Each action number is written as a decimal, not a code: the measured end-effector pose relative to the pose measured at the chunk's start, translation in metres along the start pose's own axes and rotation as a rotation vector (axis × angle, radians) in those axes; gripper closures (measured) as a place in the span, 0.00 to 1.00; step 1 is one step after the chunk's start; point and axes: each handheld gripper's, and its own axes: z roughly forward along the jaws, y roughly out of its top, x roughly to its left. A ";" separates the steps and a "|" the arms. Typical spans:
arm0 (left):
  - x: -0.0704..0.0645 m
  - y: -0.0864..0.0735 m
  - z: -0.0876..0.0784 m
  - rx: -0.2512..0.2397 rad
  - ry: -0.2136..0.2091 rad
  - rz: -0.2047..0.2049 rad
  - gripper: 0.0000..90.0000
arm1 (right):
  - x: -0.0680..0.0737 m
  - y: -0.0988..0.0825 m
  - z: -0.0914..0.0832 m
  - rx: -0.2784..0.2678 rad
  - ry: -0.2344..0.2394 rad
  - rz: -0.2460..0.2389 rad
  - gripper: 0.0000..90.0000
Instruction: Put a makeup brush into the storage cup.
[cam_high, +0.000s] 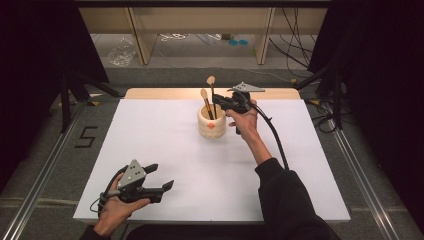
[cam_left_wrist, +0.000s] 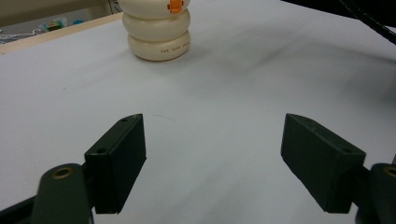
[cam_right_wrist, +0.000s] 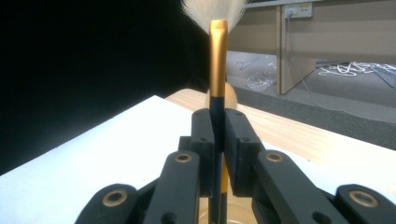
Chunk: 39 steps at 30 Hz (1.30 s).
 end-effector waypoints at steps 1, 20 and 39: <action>0.000 0.000 0.000 -0.004 -0.003 -0.009 0.24 | 0.000 -0.001 0.000 0.008 -0.006 0.003 0.92; 0.000 0.000 0.001 -0.003 -0.003 -0.005 0.24 | -0.001 -0.011 0.004 0.023 0.002 0.023 0.92; 0.000 0.000 0.000 -0.004 -0.005 -0.001 0.24 | 0.003 -0.004 -0.021 0.075 -0.020 0.022 0.49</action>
